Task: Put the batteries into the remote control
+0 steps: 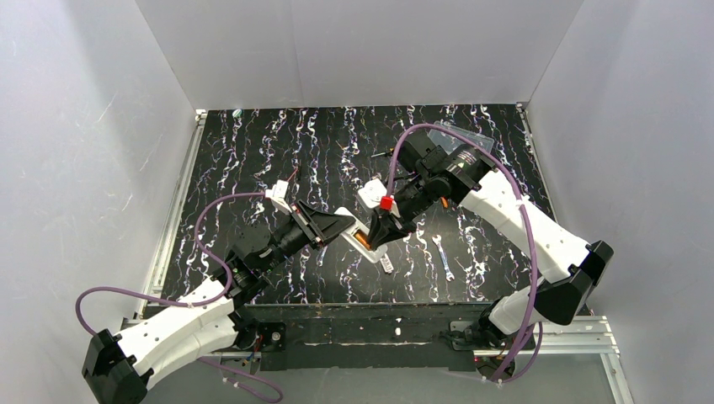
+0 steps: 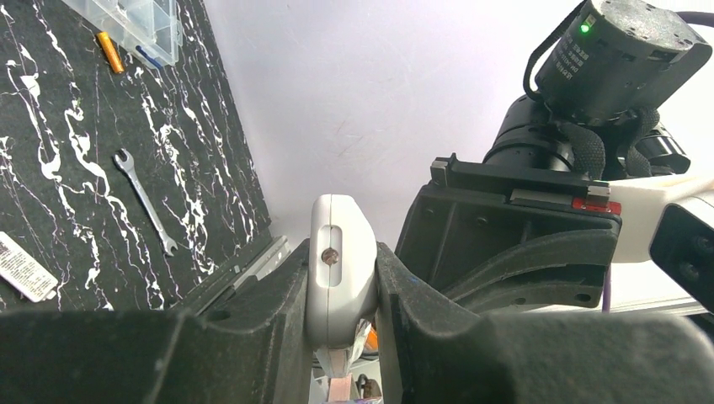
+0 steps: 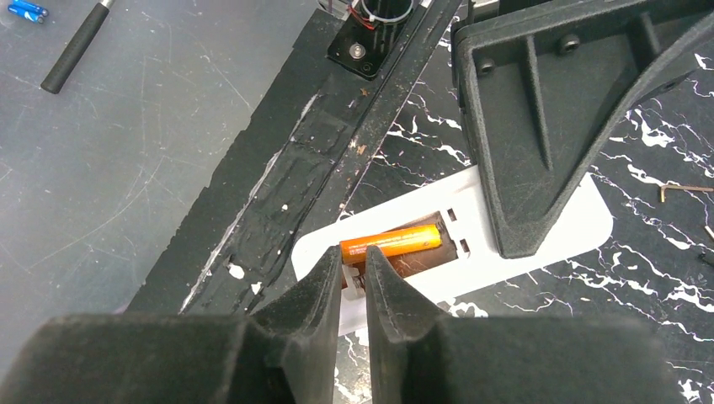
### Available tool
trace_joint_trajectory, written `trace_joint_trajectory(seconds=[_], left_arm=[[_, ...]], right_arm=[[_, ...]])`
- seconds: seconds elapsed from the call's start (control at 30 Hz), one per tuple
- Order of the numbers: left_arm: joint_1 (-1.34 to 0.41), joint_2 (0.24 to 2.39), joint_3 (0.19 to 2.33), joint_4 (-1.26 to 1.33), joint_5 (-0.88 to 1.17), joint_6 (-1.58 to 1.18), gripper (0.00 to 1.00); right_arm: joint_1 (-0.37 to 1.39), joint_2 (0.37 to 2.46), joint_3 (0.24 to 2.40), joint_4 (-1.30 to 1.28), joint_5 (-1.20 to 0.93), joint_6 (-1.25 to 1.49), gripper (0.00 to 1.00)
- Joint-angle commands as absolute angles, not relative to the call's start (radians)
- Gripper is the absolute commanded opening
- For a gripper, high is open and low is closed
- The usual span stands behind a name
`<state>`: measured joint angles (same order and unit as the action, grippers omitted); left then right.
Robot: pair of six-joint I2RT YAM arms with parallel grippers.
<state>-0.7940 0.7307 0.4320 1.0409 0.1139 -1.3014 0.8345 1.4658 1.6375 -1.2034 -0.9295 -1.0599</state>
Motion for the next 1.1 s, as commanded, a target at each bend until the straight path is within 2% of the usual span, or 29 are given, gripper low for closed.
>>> trace_joint_trajectory(seconds=[0.0, 1.07], left_arm=[[-0.794, 0.7, 0.443, 1.169, 0.075, -1.317, 0.0], [-0.795, 0.683, 0.413, 1.154, -0.021, -1.349, 0.0]], right_arm=[[0.853, 1.482, 1.631, -1.167, -0.971, -1.044, 0.22], [0.853, 1.505, 1.567, -1.002, -0.879, -0.9, 0.2]])
